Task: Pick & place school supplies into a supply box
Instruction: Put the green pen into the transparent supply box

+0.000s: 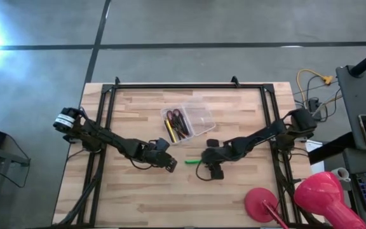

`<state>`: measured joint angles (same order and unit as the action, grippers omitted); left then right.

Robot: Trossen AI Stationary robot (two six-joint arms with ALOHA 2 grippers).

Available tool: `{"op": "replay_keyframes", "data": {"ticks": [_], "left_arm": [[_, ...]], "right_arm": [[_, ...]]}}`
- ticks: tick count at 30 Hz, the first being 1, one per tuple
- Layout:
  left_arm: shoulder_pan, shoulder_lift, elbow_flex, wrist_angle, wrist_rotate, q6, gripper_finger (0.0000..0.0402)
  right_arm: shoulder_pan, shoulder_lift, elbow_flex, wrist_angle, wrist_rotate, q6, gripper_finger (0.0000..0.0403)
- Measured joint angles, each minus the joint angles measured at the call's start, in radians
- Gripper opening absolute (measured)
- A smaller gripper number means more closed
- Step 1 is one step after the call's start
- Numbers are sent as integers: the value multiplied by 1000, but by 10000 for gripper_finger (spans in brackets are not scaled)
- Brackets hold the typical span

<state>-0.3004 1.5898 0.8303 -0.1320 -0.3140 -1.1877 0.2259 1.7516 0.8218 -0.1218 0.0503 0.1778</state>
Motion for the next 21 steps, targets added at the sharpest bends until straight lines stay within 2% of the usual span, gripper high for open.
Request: {"op": "replay_keyframes", "data": {"ticks": [4,10,13,18,21], "left_arm": [[0,0,-1,13,-1,0,72],[0,0,0,16,0,0,72],[0,0,0,17,0,0,72],[0,0,0,17,0,0,72],[0,0,0,17,0,0,72]], "right_arm": [[-4,50,27,3,9,29,161],[-15,60,48,4,7,58,143],[-50,61,55,1,-32,106,109],[-112,62,54,3,-89,185,27],[-119,61,63,-2,-95,190,21]]}}
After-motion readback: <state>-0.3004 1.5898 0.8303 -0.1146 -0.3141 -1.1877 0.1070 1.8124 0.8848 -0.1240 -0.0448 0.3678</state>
